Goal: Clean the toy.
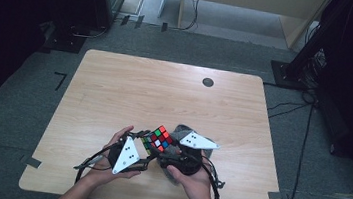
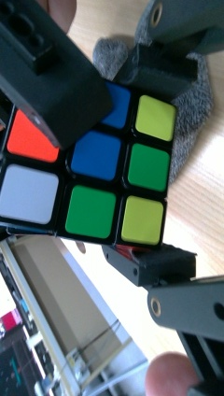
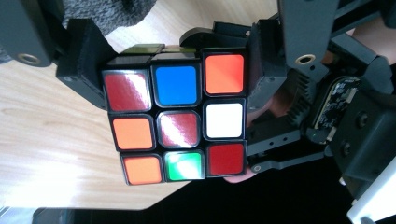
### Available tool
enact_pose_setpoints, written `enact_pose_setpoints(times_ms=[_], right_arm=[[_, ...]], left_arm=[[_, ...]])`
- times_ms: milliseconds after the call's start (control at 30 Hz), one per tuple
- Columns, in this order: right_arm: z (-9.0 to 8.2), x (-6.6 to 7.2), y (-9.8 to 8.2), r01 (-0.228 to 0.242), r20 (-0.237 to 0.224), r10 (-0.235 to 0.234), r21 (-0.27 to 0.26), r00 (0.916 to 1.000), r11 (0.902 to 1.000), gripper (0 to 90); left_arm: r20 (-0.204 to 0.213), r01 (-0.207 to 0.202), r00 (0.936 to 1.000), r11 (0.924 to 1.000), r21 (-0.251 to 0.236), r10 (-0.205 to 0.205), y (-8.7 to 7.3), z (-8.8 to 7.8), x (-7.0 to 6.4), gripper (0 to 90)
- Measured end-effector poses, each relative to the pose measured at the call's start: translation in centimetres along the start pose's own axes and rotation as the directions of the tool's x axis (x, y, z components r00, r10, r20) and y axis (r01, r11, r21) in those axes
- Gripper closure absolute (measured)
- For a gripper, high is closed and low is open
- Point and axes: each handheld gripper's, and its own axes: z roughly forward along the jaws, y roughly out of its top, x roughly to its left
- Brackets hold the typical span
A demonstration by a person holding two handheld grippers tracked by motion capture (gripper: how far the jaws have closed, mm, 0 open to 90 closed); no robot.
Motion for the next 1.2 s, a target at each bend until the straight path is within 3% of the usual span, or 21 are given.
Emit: enact_pose_setpoints(times_ms=[267,533,767,867,967,1100,1167,1200], right_arm=[[-0.5,-0.1,0.1,0.0,0.011,0.001,-0.049,0.9999,0.9988,31.2],[-0.3,-0.1,0.0,-0.015,0.006,0.015,-0.017,0.9999,0.9997,34.2],[-0.1,0.1,-0.1,-0.013,0.036,0.013,0.004,0.9993,0.9999,34.4],[0.1,0.4,-0.3,-0.001,0.039,0.001,0.006,0.9992,1.0,34.3],[-0.2,0.5,-0.1,0.012,0.021,-0.011,-0.026,0.9997,0.9996,33.2],[-1.0,0.2,0.5,0.011,-0.006,-0.012,-0.076,0.9999,0.9971,25.5],[-1.4,0.0,0.8,0.006,0.007,-0.005,-0.086,1.0,0.9963,25.2],[-1.6,-0.3,0.9,0.011,0.035,-0.008,-0.087,0.9994,0.9961,25.3]], left_arm=[[0.023,0.023,0.9995,0.9997,0.002,-0.023,-0.2,0.1,0.2,32.8],[0.017,0.027,0.9995,0.9996,-0.006,-0.027,-0.3,0.2,-0.1,32.3],[0.017,0.03,0.9994,0.9996,0.002,-0.03,-0.3,0.5,-0.3,29.4],[0.012,0.01,0.9999,0.9999,-0.008,-0.01,-0.4,0.3,-0.4,32.4],[0.028,0.041,0.9988,0.9987,-0.032,-0.04,-0.2,0.0,0.0,33.2],[-0.007,0.074,0.9972,0.9972,-0.005,-0.074,-0.8,0.0,1.0,33.4],[-0.019,0.117,0.9929,0.9929,0.016,-0.117,-1.2,0.1,1.8,33.4],[-0.035,0.135,0.9903,0.9906,0.022,-0.135,-1.4,0.0,2.1,33.4]])
